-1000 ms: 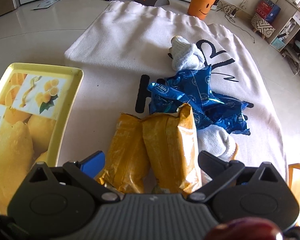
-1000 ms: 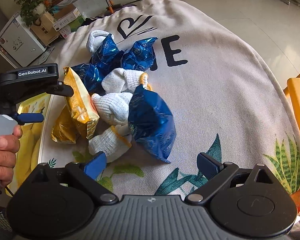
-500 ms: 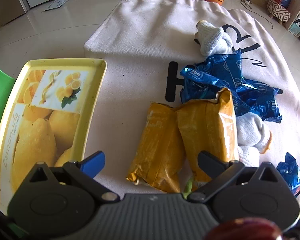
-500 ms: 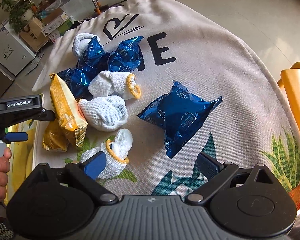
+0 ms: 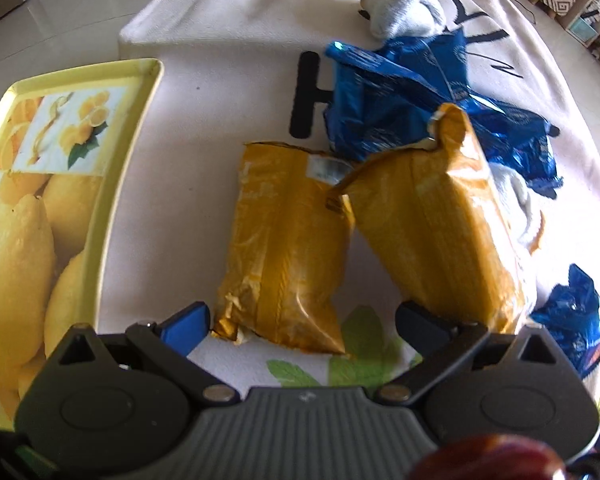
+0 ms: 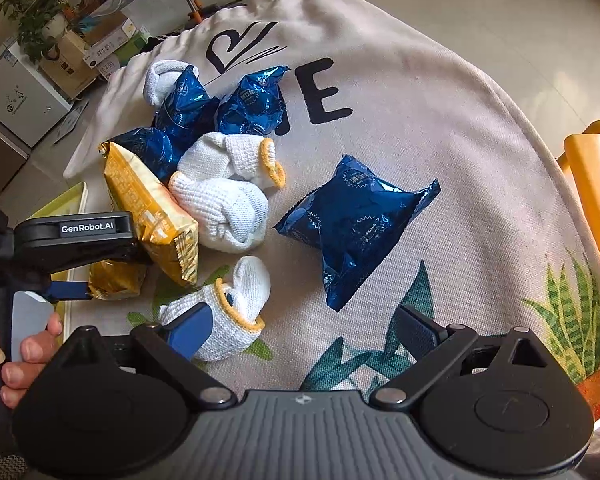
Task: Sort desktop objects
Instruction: 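Lower the right tool toward a white knit glove while left tool nears yellow bag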
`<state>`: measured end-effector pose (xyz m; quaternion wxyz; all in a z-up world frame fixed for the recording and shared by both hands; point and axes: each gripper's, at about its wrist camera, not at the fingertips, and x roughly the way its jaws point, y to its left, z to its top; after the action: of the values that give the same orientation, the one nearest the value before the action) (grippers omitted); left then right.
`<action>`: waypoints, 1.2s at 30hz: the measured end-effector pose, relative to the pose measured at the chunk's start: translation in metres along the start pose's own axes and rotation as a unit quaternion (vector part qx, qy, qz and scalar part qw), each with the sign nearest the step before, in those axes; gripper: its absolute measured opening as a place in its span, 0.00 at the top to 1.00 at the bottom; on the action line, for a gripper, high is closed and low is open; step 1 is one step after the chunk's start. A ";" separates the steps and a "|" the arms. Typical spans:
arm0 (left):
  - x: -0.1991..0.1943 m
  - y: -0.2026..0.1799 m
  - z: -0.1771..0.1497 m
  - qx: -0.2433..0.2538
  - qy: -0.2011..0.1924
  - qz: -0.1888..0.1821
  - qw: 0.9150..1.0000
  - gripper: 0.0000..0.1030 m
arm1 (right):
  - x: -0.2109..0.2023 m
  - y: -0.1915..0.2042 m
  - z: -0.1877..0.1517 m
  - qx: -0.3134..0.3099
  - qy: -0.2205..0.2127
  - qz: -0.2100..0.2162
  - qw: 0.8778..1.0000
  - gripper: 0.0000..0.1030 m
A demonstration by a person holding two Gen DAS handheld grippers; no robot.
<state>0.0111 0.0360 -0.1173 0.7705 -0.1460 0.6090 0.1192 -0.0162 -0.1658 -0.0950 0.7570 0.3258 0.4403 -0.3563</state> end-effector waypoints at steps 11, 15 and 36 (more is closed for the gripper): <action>-0.005 0.006 -0.002 -0.006 -0.009 0.021 1.000 0.01 | 0.010 0.014 -0.008 -0.026 0.014 0.026 0.999 0.05; -0.002 0.009 -0.001 -0.022 -0.011 0.024 0.999 0.01 | 0.013 0.024 -0.008 -0.043 0.007 0.042 0.998 0.05; 0.014 0.024 0.006 -0.096 0.020 0.031 0.995 0.01 | 0.038 0.050 -0.007 -0.064 -0.023 0.024 0.997 0.13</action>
<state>0.0107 0.0605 -0.1319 0.7366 -0.2028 0.6140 0.1983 0.0359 -0.1427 -0.1233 0.7948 0.2788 0.4367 -0.3161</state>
